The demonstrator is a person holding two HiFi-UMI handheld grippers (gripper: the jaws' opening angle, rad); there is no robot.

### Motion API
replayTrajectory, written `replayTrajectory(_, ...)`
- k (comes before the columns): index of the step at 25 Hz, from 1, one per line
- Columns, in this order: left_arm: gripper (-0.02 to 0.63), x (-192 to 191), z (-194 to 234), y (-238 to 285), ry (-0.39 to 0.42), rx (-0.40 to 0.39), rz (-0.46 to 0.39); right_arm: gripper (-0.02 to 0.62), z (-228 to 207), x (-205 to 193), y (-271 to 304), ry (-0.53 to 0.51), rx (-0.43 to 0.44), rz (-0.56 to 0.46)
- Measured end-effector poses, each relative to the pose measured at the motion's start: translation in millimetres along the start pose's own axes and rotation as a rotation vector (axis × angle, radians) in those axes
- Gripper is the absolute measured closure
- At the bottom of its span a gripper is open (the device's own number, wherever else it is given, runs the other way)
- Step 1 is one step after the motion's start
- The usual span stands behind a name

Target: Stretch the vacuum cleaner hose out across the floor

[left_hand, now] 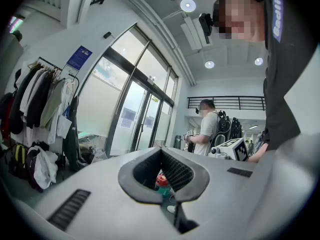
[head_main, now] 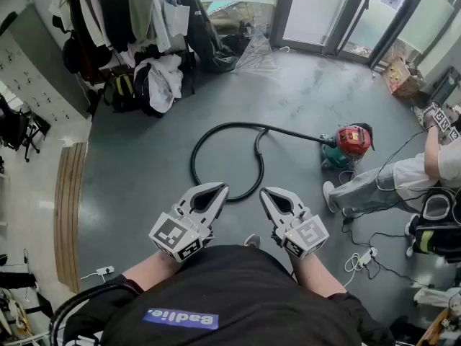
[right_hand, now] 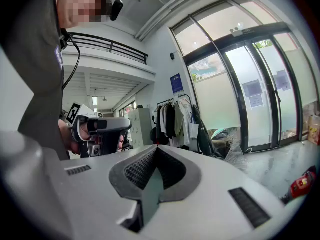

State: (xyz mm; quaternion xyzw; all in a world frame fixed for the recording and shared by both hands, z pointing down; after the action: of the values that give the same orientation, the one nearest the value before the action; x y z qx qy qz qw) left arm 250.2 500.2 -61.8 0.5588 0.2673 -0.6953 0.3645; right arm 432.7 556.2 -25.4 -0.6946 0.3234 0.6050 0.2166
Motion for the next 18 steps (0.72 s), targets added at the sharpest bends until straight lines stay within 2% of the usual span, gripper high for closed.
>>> replayTrajectory(10,0.598,-3.8,-9.1,13.8,0.018,0.009,0.015,0.591,-11.5,1.6,-12.1,0.003,0.008,0.003)
replayTrajectory(18,0.598,-13.7,-23.9,30.0,0.033,0.042,0.039,0.591,-30.2,-2.3,-34.9,0.034,0.039,-0.064)
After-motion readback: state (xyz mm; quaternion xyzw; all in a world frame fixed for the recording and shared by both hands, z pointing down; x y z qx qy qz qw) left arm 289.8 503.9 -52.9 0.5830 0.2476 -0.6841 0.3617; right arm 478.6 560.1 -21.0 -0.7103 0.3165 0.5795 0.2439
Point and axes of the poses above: the fingertips, and each gripper's own axes: y forward along the fingers, z to its left, x out of its top, the point moved 7 cm from there along -y, backward along the fingers, and after that the axes turned 13 degrees about x, right-handed, at the moved point
